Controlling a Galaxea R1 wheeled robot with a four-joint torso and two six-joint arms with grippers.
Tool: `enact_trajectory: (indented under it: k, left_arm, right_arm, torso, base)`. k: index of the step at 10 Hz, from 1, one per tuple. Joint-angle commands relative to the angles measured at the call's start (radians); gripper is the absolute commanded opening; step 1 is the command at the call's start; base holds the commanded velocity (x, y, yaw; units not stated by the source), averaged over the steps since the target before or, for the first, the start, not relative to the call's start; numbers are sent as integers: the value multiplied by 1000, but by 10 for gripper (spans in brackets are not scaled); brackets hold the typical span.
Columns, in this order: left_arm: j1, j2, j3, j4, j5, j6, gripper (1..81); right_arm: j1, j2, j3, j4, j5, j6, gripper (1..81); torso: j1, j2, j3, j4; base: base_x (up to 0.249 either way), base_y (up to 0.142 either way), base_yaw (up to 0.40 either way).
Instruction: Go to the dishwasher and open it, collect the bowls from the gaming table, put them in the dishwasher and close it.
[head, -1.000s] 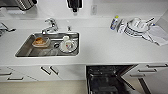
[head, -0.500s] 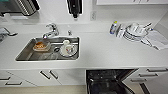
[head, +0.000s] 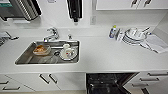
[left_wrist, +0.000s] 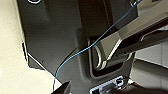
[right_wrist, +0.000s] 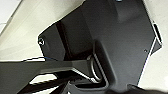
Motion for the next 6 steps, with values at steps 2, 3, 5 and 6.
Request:
enact_trajectory:
  k: [2,3,5,6]
  left_arm:
    - [6,-16,5,-2,36,2,811]
    - [6,-17,5,-2,36,2,811]
    - [6,-14,-1,-3,36,2,811]
    - [6,-14,-1,-2,36,2,811]
  right_arm:
    - [22,0,-44,-4,-17,13,811]
    - [38,4,-49,-4,-17,13,811]
    - [74,16,-70,17,-28,36,811]
    - [104,16,-73,34,-34,37,811]
  torso:
    - [84,-131,0,0]
    - [105,-164,0,0]
    - [148,-233,1,0]
    - [170,-268,1,0]
  base:
    - [0,0,0]
    - [0,0,0]
    - [0,0,0]
    - [0,0,0]
